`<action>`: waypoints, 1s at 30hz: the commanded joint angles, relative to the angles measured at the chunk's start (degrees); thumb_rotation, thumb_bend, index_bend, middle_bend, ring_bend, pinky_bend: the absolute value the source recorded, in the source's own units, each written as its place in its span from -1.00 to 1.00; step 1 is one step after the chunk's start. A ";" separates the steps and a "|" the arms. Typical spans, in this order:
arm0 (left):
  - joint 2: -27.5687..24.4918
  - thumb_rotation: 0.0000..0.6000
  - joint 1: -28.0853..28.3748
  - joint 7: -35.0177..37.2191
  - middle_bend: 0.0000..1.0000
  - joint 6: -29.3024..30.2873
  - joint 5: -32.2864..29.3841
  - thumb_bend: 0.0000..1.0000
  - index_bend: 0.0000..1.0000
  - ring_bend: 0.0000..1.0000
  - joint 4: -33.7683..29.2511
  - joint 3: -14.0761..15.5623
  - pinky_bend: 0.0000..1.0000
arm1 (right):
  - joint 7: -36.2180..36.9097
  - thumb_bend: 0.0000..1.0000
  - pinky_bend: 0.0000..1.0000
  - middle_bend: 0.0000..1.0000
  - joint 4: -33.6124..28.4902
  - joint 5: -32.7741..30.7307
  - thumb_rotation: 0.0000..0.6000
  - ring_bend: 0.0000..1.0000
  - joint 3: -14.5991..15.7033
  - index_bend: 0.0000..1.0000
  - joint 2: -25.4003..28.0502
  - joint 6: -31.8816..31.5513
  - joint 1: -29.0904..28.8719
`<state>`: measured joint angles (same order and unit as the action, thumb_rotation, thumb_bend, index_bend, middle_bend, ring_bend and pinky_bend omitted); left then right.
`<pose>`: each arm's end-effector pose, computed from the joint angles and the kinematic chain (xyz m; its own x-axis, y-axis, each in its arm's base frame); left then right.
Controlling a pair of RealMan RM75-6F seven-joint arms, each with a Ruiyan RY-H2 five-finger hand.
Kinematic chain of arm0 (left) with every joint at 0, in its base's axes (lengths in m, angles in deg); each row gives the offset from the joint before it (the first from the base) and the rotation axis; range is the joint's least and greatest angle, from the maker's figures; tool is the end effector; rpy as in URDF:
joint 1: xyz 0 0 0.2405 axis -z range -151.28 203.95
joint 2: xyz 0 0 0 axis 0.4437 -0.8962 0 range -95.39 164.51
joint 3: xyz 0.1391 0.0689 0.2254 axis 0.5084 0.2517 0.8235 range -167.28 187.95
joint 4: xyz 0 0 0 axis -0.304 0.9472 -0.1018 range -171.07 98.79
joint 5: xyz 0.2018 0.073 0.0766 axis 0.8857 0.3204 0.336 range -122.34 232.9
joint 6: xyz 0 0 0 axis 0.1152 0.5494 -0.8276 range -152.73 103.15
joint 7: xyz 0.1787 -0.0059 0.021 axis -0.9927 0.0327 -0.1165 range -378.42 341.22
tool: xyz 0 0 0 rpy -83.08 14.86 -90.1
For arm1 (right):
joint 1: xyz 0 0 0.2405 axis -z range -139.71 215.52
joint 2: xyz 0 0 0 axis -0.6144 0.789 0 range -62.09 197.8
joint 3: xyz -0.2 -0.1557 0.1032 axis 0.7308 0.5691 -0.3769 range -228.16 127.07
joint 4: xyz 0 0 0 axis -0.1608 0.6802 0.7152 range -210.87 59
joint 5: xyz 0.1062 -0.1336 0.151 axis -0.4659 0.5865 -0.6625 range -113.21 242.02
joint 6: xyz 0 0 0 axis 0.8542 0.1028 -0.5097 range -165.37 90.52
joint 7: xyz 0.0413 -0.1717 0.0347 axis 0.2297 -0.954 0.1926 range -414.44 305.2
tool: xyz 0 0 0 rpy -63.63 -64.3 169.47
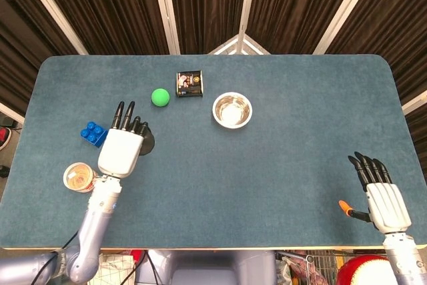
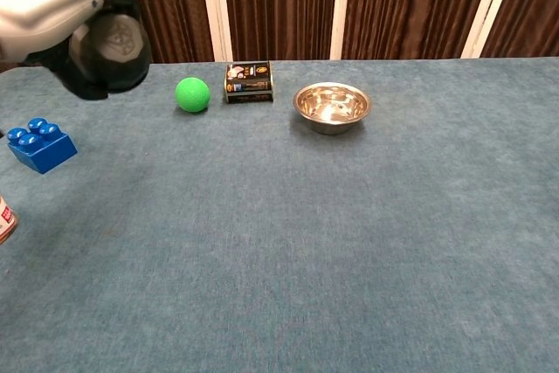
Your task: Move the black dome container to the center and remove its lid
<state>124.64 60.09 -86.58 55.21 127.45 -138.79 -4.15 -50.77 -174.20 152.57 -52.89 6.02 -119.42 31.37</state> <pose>-0.0965 0.3407 0.0260 0.7415 -0.2580 0.6194 0.5875 -0.1961 -0.7851 -0.3057 -0.2244 0.1405 0.2805 -0.0655 0.9576 -0.9582 -0.0769 0.2755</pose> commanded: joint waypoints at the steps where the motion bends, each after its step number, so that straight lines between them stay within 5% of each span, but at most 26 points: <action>1: 2.91 1.00 0.88 4.01 -0.05 0.39 -4.02 -0.34 0.12 -1.00 -1.44 -1.35 -1.00 | -0.14 -0.53 -1.00 -1.00 0.02 0.02 1.00 -1.00 0.00 -1.00 -0.05 0.05 -0.04; 6: 2.98 1.00 -0.20 18.20 -0.05 -5.57 -17.66 -0.34 0.12 -1.00 -9.24 -5.71 -1.00 | -0.19 -0.53 -1.00 -1.00 0.18 -0.07 1.00 -1.00 0.02 -1.00 -0.20 0.38 -0.21; 9: 1.25 1.00 -1.46 31.25 -0.04 -12.29 -31.72 -0.34 0.13 -1.00 -16.39 -10.87 -1.00 | -0.18 -0.54 -1.00 -1.00 0.25 -0.14 1.00 -1.00 0.02 -1.00 -0.23 0.39 -0.20; 13: -6.31 1.00 -2.24 47.39 -0.05 -27.19 -51.96 -0.34 0.13 -1.00 -21.63 -18.87 -1.00 | -0.24 -0.53 -1.00 -1.00 0.22 -0.12 1.00 -1.00 0.03 -1.00 -0.23 0.32 -0.18; 17: -13.18 1.00 -3.08 59.71 -0.07 -43.44 -62.02 -0.34 0.13 -1.00 -19.48 -23.11 -1.00 | -0.41 -0.54 -1.00 -1.00 0.19 -0.02 1.00 -1.00 0.08 -1.00 -0.33 0.44 -0.27; 22: -15.56 1.00 -2.62 62.23 -0.07 -47.50 -56.62 -0.34 0.13 -1.00 -15.39 -21.33 -1.00 | -0.59 -0.53 -1.00 -1.00 0.22 -0.03 1.00 -1.00 0.10 -1.00 -0.42 0.37 -0.24; 25: -14.90 1.00 -1.60 58.65 -0.07 -42.79 -49.77 -0.34 0.13 -1.00 -14.42 -18.14 -1.00 | -0.75 -0.53 -1.00 -1.00 0.18 -0.08 1.00 -1.00 0.08 -1.00 -0.49 0.54 -0.34; 30: -9.44 1.00 0.16 49.56 -0.07 -26.48 -35.01 -0.34 0.13 -1.00 -11.85 -10.77 -1.00 | -1.00 -0.53 -1.00 -1.00 0.15 -0.25 1.00 -1.00 0.07 -1.00 -0.59 0.82 -0.48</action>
<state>112.77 58.67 -29.85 11.18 78.66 -153.41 -20.88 -51.77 -174.04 152.32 -52.82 5.43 -118.61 30.89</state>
